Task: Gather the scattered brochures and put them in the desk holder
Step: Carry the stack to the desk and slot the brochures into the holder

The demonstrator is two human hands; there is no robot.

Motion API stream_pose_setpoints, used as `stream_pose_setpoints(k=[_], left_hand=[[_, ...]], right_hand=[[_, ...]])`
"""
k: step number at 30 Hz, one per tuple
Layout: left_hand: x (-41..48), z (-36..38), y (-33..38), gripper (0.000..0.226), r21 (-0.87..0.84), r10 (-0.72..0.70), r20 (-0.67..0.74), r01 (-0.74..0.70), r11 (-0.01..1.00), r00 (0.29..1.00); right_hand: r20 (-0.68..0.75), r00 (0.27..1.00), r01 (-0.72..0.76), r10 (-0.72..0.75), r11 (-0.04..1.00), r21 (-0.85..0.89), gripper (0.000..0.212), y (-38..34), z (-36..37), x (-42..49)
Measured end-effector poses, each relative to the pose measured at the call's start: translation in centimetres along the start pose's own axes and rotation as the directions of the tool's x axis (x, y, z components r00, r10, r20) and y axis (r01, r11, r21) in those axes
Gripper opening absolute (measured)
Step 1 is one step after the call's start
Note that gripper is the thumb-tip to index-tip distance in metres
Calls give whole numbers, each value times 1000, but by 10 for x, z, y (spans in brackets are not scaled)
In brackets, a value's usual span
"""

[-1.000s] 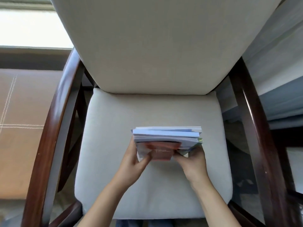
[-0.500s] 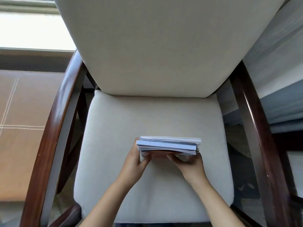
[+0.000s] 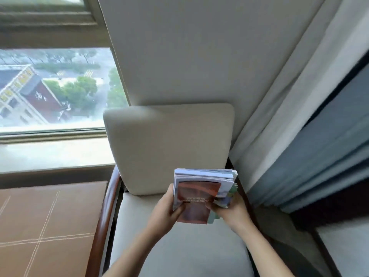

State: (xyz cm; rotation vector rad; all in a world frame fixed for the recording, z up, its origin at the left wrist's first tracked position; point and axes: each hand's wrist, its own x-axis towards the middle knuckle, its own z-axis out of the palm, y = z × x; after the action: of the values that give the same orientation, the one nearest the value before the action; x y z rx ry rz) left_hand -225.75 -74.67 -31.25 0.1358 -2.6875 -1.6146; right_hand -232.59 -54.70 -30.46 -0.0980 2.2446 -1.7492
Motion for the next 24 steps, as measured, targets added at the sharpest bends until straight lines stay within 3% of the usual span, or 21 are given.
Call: stream_pose_setpoints(k=[5, 10, 16, 21, 23, 24], left_hand=[[30, -29, 96, 54, -29, 174, 106, -172, 985, 979], [33, -11, 181, 48, -216, 395, 242, -348, 912, 886], [-18, 52, 258, 36, -490, 406, 508, -133, 861, 760], [-103, 137, 299, 30, -481, 417, 729, -27, 876, 542], [-134, 167, 307, 28, -466, 401, 769, 6, 885, 497], [-155, 185, 314, 27, -455, 400, 798, 16, 890, 451]], right_hand=[[-124, 985, 123, -121, 992, 5, 39, -91, -51, -24], [-379, 918, 149, -116, 987, 60, 50, -134, -105, -86], [-630, 775, 123, -52, 990, 70, 46, -145, -155, -216], [-804, 591, 138, 64, 974, 179, 46, -119, -178, -354], [-840, 527, 140, 131, 961, 238, 48, -106, -180, -397], [-870, 462, 136, 171, 956, 260, 48, -97, -182, -425]])
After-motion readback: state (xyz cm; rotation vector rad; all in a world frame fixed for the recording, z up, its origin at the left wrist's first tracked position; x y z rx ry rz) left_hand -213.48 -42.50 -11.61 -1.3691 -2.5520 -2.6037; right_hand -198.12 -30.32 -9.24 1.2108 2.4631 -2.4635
